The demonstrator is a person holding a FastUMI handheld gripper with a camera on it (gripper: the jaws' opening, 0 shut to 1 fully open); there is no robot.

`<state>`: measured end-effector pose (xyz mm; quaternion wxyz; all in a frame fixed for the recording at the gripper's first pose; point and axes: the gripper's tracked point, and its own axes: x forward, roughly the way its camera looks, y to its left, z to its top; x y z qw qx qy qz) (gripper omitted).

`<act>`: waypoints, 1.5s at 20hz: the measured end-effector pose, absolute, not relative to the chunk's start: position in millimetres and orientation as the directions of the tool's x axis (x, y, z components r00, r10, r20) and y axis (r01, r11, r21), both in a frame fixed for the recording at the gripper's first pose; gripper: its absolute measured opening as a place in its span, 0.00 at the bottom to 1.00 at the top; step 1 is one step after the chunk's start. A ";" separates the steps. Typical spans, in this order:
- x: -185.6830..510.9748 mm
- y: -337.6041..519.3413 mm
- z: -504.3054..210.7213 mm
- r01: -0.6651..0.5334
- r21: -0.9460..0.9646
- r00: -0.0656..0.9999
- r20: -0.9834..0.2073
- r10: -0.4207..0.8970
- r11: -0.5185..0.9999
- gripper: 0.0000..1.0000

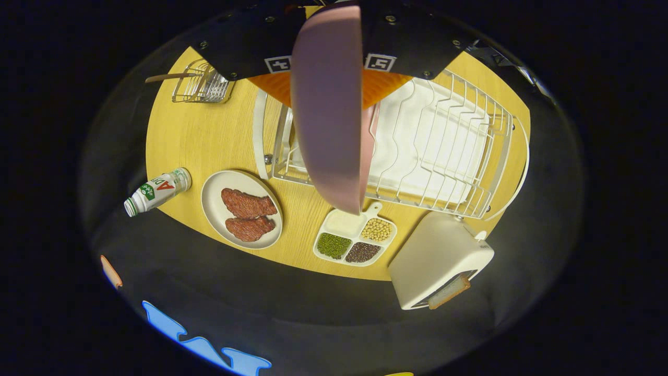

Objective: Take the plate from the dish rack, then take the spoon from the basket and place it into the plate.

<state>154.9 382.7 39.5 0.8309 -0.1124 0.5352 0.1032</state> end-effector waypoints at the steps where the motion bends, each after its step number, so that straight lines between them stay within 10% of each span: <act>1: 156.0 382.3 39.9 -0.300 -0.090 0.408 -0.912 0.043 0.950 0.34; 15: 157.6 364.6 72.6 -0.301 -0.034 0.415 -0.904 0.098 0.953 0.27; 30: -20.0 332.3 81.2 -0.155 0.596 0.248 -0.748 0.615 0.788 0.27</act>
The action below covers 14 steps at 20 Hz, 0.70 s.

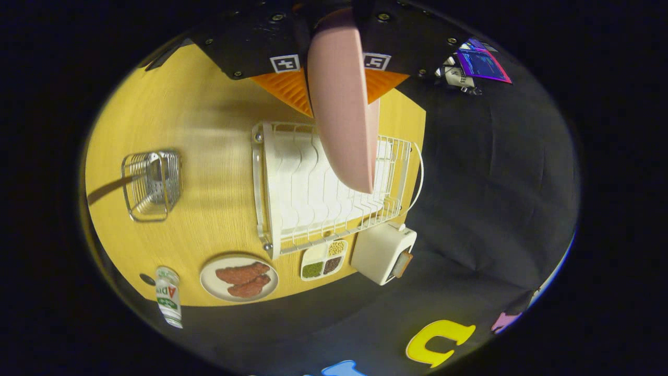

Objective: Take the plate from the dish rack, then take the spoon from the basket and place it into the plate.

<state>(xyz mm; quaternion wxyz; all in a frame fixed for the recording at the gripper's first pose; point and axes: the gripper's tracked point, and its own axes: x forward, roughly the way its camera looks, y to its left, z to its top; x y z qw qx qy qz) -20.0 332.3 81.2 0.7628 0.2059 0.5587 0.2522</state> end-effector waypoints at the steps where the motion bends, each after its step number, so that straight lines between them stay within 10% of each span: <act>1: -32.9 329.1 72.6 -0.137 0.615 0.241 -0.740 0.628 0.777 0.27; 14: -129.6 315.1 -54.7 0.018 0.666 0.231 -0.729 0.645 0.746 0.27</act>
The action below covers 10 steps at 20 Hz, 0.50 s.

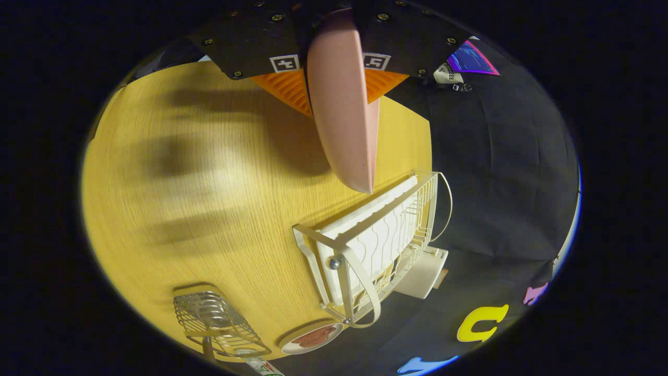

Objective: Take the plate from the dish rack, then take the spoon from the basket and place it into the plate.

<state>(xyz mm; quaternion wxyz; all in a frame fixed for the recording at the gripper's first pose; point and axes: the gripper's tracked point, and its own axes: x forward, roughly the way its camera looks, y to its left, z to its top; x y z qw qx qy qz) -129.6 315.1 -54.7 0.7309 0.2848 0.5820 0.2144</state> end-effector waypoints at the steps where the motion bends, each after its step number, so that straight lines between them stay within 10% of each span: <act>1: -132.6 316.3 -62.6 0.019 0.668 0.229 -0.727 0.647 0.744 0.27; 10: -124.5 325.5 -91.8 0.072 0.716 0.297 -0.680 0.670 0.695 0.34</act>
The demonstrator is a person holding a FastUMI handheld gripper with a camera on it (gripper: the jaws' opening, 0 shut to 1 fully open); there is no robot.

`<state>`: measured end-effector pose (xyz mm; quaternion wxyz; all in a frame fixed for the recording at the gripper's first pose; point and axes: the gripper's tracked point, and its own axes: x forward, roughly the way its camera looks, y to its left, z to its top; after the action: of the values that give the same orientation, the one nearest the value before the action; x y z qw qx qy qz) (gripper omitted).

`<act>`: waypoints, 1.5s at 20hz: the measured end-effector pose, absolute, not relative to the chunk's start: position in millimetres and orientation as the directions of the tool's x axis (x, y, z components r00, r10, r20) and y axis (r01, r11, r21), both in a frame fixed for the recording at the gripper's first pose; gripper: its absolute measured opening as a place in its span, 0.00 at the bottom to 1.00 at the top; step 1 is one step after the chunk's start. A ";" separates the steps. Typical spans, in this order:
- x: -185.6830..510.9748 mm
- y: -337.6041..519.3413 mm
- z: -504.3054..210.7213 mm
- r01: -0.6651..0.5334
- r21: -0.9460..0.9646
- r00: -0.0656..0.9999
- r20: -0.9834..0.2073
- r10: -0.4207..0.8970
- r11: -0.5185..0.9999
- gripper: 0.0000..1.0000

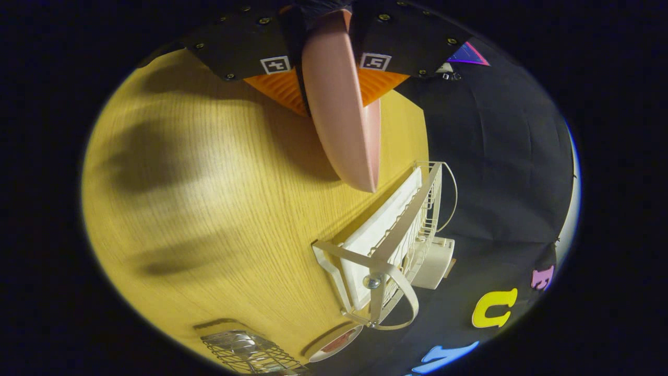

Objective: Take the plate from the dish rack, then take the spoon from the basket and place it into the plate.

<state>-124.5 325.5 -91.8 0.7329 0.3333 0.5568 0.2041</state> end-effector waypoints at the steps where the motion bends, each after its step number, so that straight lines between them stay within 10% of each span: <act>1: -122.5 320.8 -87.8 0.072 0.719 0.302 -0.677 0.672 0.692 0.41; 4: -117.4 307.2 -85.6 0.072 0.703 0.321 -0.688 0.652 0.707 0.59; 13: -75.0 223.3 -14.3 -0.025 0.613 0.584 -0.633 0.509 0.790 0.59; 21: -31.8 145.6 144.4 -0.094 0.388 0.915 -0.330 0.234 0.917 0.59; 30: -43.8 104.2 279.9 -0.031 0.133 1.000 0.006 0.030 0.991 0.59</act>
<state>-43.8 104.2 279.9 0.9977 0.0665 -0.0019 0.0154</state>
